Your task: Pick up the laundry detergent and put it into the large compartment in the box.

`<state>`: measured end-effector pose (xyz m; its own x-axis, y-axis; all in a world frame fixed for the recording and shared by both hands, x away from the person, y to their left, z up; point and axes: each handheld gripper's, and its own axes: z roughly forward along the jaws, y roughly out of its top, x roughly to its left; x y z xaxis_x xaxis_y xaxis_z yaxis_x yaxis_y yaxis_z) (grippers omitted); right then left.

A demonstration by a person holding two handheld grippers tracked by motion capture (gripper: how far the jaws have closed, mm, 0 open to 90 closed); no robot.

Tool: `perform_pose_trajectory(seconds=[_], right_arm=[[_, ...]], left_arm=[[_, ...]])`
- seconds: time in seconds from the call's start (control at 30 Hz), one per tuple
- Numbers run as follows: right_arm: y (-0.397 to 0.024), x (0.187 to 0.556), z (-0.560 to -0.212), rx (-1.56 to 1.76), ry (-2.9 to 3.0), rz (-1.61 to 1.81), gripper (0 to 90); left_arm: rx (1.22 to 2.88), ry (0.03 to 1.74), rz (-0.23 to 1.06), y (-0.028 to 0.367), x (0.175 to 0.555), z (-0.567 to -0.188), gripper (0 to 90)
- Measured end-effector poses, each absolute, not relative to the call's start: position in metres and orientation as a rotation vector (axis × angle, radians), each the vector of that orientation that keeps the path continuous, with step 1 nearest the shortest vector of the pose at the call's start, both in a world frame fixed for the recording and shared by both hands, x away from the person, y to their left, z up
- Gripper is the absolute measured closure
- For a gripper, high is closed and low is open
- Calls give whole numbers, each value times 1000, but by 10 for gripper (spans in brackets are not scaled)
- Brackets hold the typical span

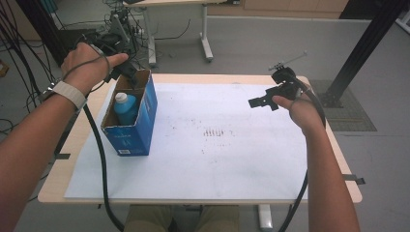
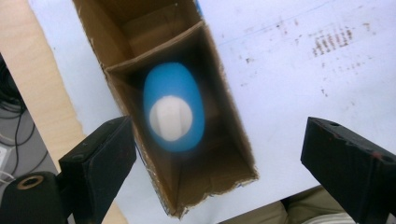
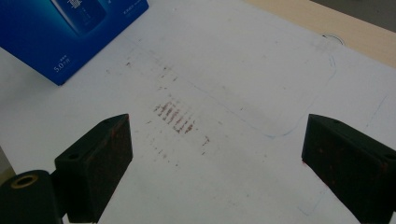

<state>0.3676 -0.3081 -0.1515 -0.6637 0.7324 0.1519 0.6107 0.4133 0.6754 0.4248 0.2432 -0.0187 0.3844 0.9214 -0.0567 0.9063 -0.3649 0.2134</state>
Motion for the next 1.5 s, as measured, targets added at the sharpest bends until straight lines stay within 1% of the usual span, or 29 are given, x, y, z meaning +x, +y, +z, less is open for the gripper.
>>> perform_pose_trajectory(seconds=[0.07,0.1,0.2,0.33,0.43,0.63,0.7,0.8,0.83,0.87,0.93,0.97,1.13,1.5], right_arm=[[-309,367,-151,1198,2493,1087,86],[-309,366,-151,1199,2493,1086,85],[-309,366,-151,1200,2492,1088,85],[-309,367,-151,1205,2493,1087,85],[-308,368,-151,1203,2497,1086,85],[-310,368,-151,1212,2494,1089,85],[-310,368,-151,1213,2495,1086,86],[-310,368,-151,1217,2494,1088,86],[-310,368,-151,1218,2495,1088,85],[-310,368,-151,1218,2495,1088,85],[-310,368,-151,1221,2495,1090,85],[-310,368,-151,1221,2495,1090,85],[-312,367,-152,1234,2496,1088,85],[-312,366,-152,1238,2498,1090,85]], left_arm=[[2435,1590,117,243,421,-13,113],[2437,1539,127,242,417,-6,113],[2438,1468,107,242,414,2,110],[2454,1413,98,238,411,9,109],[2494,1370,112,230,409,15,109],[2554,1272,98,220,408,23,106],[2564,1248,95,218,408,24,106],[2610,1162,94,210,407,25,106],[2636,1105,85,206,407,24,106],[2636,1105,85,206,407,24,106],[2664,1025,71,200,407,22,104],[2664,1025,71,200,407,22,104],[2718,882,34,192,410,14,103],[2798,635,-7,170,410,-4,103]])
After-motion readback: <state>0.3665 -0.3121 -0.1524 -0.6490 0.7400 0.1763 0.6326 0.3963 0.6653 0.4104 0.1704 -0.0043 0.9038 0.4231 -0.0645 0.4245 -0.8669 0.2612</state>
